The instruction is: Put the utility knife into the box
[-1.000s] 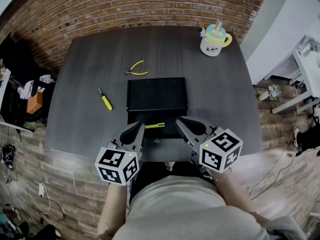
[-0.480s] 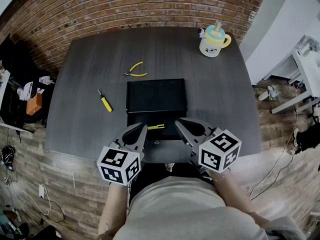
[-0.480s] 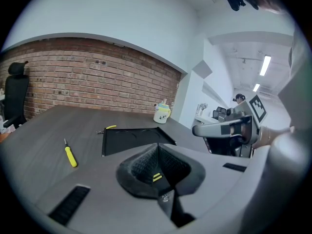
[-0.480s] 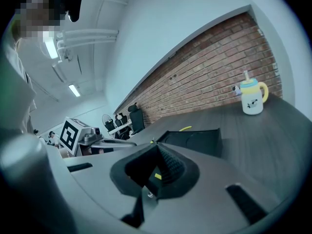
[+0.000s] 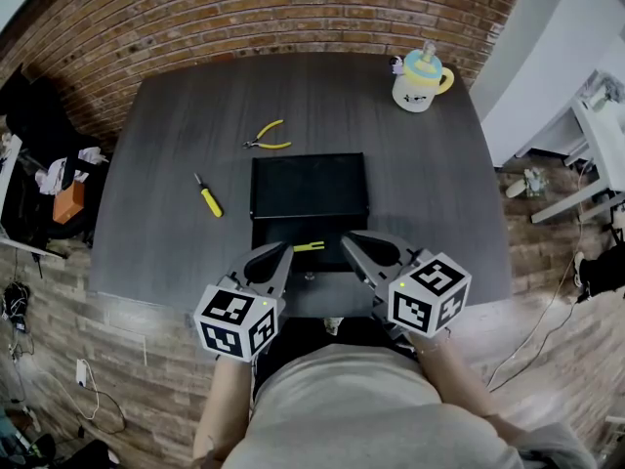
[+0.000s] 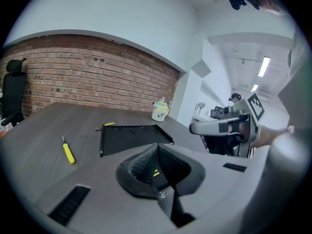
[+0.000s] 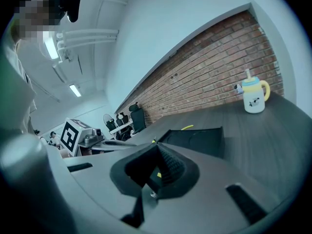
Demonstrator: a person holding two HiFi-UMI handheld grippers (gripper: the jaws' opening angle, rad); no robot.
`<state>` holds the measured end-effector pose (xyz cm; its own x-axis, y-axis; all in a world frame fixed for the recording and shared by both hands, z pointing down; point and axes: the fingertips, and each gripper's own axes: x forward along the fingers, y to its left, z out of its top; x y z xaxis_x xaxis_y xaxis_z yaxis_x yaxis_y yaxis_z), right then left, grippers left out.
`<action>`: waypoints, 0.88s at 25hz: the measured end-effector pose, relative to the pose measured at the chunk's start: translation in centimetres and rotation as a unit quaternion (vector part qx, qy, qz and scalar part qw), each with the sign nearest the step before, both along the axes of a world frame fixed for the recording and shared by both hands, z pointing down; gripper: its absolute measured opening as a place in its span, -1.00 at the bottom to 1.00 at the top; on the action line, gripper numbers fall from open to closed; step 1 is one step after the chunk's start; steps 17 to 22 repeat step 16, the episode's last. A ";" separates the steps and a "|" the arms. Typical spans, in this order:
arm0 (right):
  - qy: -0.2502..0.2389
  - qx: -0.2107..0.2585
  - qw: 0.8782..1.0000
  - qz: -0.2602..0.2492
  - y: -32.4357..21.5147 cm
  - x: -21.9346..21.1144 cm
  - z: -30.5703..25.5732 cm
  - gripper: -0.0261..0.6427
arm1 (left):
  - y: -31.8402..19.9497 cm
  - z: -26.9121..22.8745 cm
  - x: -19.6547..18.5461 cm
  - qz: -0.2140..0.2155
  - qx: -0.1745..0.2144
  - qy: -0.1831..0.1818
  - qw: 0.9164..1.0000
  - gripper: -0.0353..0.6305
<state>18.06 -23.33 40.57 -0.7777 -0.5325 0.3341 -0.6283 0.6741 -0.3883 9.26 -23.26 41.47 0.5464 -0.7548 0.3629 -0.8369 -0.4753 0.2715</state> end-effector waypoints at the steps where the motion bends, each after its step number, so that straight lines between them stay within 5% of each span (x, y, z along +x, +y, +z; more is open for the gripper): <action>1: 0.003 -0.001 1.000 0.000 0.0 0.0 0.1 -0.91 | 0.1 0.2 0.0 0.001 -0.003 -0.001 1.000 -0.82; 22: 0.012 -0.001 1.000 -0.012 0.8 -0.8 0.1 -0.91 | 0.7 0.6 -0.6 -0.001 -0.010 0.007 1.000 -0.82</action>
